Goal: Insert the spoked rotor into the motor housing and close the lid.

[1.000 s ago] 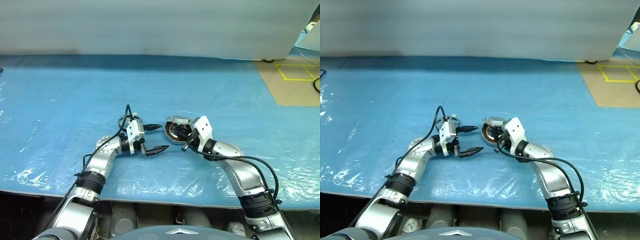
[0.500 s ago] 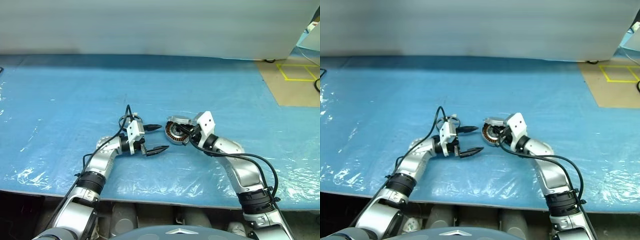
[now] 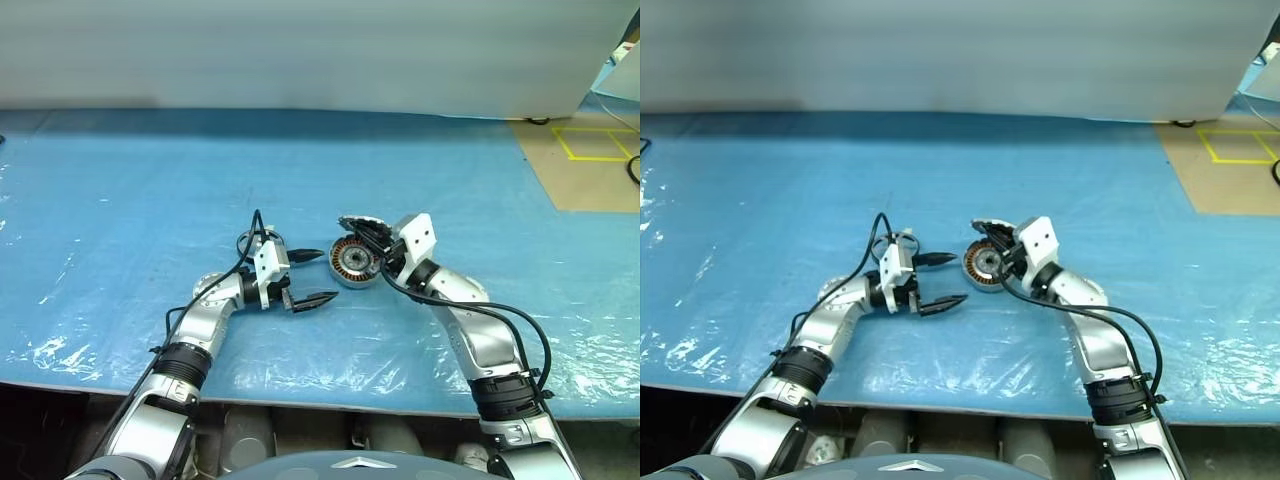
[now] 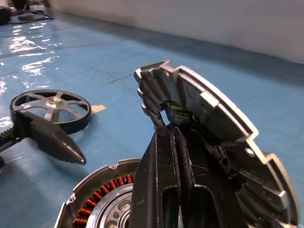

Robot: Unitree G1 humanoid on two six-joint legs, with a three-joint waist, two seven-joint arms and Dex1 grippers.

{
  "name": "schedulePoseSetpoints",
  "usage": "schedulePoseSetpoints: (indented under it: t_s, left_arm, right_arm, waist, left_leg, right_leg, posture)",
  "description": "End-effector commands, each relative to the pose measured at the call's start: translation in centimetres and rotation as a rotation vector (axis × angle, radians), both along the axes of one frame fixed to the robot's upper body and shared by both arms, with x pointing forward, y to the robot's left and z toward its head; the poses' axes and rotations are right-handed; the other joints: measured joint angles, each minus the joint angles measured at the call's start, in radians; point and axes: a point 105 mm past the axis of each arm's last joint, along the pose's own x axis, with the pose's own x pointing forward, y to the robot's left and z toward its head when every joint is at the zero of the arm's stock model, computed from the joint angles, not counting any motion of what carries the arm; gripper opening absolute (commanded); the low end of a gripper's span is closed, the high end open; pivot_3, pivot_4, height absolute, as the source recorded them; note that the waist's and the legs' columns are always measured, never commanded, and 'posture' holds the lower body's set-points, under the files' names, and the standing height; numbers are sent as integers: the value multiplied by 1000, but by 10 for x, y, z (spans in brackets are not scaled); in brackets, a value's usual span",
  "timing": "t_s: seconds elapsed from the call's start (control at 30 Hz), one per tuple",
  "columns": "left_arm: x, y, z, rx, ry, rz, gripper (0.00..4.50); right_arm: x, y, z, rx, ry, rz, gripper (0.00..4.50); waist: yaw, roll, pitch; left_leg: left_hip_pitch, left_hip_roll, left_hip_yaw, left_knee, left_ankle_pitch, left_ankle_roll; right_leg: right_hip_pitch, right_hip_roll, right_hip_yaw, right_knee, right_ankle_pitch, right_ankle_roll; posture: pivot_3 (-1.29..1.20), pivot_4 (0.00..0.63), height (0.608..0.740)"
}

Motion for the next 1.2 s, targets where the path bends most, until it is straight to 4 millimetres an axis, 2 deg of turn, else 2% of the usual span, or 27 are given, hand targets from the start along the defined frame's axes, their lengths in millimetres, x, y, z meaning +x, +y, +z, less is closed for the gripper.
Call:
schedulePoseSetpoints:
  t_s: [0.03,0.13,0.23,0.33,0.47,0.7,1.13,1.2]
  left_arm:
    - [-1,-2,6,-13,-27,-11,4500]
    - [-1,-3,7,-16,-35,-9,4500]
    - [2,-5,18,-69,-57,3,4500]
    - [6,-12,32,-125,-73,11,4500]
    - [17,-25,41,-148,-79,59,4500]
    - [40,-39,30,-49,-79,187,4500]
    - [49,-49,26,5,-67,221,22]
    - [45,-53,22,23,-62,195,22]
  right_arm:
    - [7,-5,29,19,-139,-46,48]
    - [7,-3,31,34,-145,-45,48]
    - [7,-1,25,15,-133,-39,48]
    - [6,0,24,16,-132,-33,48]
    - [6,1,24,17,-129,-28,48]
    - [4,3,22,15,-119,-20,48]
    - [4,6,22,17,-122,-19,0]
    - [4,7,22,19,-123,-19,0]
  waist:
    - [0,0,0]
    - [0,0,0]
    - [0,0,0]
    - [0,0,0]
    - [1,0,0]
    - [-1,0,0]
    - [1,0,0]
    - [1,0,0]
  left_leg:
    - [0,0,0,0,0,0]
    - [0,0,0,0,0,0]
    - [0,0,0,-1,0,0]
    - [0,0,0,-1,0,0]
    - [0,0,0,0,0,0]
    - [0,0,0,0,0,0]
    - [-1,-1,-1,0,0,0]
    - [-1,-1,-1,0,0,0]
  right_leg:
    - [0,0,0,0,0,0]
    - [0,0,0,0,0,0]
    - [0,0,0,0,0,0]
    - [0,0,0,0,0,0]
    - [0,0,0,0,0,0]
    - [0,0,0,0,1,2]
    - [0,0,0,0,2,3]
    - [0,0,0,0,2,4]
  posture:
    - [0,150,740]
    - [0,150,740]
    - [0,150,740]
    - [0,150,740]
    - [0,150,740]
    - [0,150,740]
    - [0,150,740]
    - [0,150,740]
